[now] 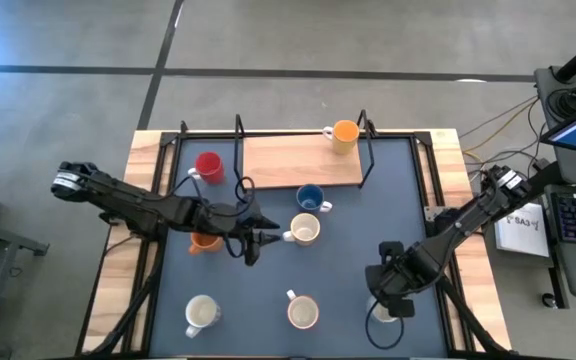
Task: Place coffee mugs
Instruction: Put the green cup on the shelf aligned with the other yellow cup
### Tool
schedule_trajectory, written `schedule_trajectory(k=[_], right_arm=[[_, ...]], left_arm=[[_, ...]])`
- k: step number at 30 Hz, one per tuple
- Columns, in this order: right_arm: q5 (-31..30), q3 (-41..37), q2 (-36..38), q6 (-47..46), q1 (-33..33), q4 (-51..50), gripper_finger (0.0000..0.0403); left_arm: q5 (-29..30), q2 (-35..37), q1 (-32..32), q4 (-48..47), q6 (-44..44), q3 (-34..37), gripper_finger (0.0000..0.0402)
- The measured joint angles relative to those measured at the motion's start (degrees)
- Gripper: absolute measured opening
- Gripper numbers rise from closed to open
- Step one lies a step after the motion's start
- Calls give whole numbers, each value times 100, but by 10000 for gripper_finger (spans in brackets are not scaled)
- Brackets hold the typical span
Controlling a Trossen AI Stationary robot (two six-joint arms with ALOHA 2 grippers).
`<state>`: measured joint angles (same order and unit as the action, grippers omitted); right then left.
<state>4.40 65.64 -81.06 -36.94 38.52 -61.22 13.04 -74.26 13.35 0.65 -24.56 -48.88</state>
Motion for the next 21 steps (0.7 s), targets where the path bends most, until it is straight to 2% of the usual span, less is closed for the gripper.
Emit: schedule_trajectory(k=[8, 12, 16, 21], right_arm=[[22, -268, 18, 52, 11, 405, 86], [13, 16, 25, 54, 11, 45, 82], [13, 358, 83, 54, 11, 109, 84], [11, 377, 29, 56, 35, 210, 82]], left_arm=[[7, 0, 12, 6, -9, 0, 141], [7, 0, 12, 6, -2, 0, 141], [9, 0, 12, 9, 1, 2, 141], [7, 0, 12, 10, 3, 7, 141]])
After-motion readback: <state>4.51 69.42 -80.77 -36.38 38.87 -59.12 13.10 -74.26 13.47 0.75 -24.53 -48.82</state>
